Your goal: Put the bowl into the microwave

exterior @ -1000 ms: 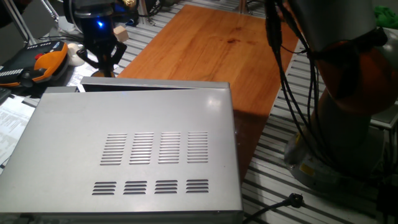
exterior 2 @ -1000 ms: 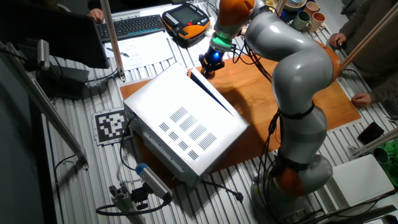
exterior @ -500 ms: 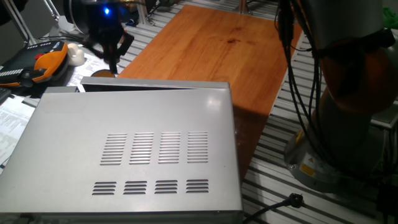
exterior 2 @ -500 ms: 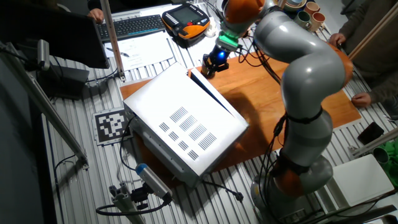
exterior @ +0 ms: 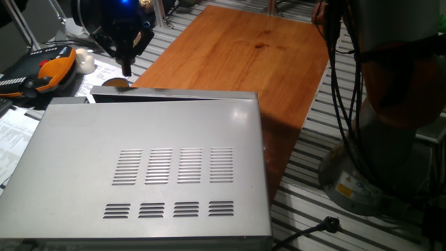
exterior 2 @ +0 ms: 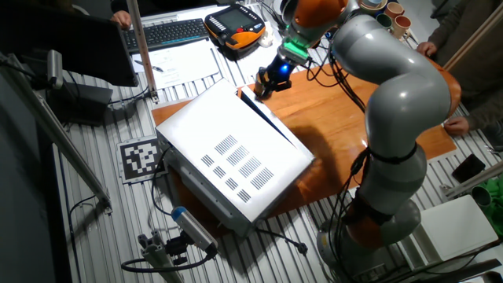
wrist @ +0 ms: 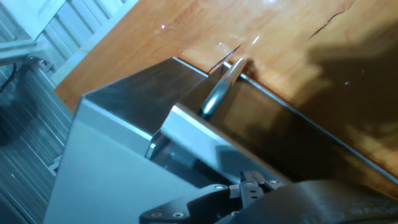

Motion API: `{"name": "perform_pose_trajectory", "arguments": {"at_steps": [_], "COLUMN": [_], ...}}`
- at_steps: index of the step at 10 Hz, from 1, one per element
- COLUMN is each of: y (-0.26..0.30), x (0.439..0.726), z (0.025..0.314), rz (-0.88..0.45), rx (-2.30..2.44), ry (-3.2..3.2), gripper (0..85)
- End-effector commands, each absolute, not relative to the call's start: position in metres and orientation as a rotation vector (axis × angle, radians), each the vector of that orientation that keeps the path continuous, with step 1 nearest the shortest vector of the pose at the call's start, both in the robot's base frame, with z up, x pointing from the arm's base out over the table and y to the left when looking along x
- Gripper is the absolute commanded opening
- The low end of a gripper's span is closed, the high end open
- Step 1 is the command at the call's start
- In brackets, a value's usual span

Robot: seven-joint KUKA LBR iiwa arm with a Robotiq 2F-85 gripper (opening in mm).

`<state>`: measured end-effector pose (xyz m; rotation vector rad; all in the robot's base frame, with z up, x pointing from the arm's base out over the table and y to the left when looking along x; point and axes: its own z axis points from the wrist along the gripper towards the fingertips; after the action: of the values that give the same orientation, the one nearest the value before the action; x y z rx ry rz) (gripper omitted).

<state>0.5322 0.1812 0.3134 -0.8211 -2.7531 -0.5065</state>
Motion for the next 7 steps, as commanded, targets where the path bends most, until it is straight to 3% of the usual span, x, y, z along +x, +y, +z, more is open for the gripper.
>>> {"name": "perform_pose_trajectory", "arguments": {"at_steps": [1, 7], "y": [0.185, 0.213], "x": [0.531, 0.524], "z": [0.313, 0.298], "rz": [-0.506, -0.478], "rx": [-0.820, -0.839], "ry": [-2.755, -2.781], "gripper": [0.0, 0.0]}}
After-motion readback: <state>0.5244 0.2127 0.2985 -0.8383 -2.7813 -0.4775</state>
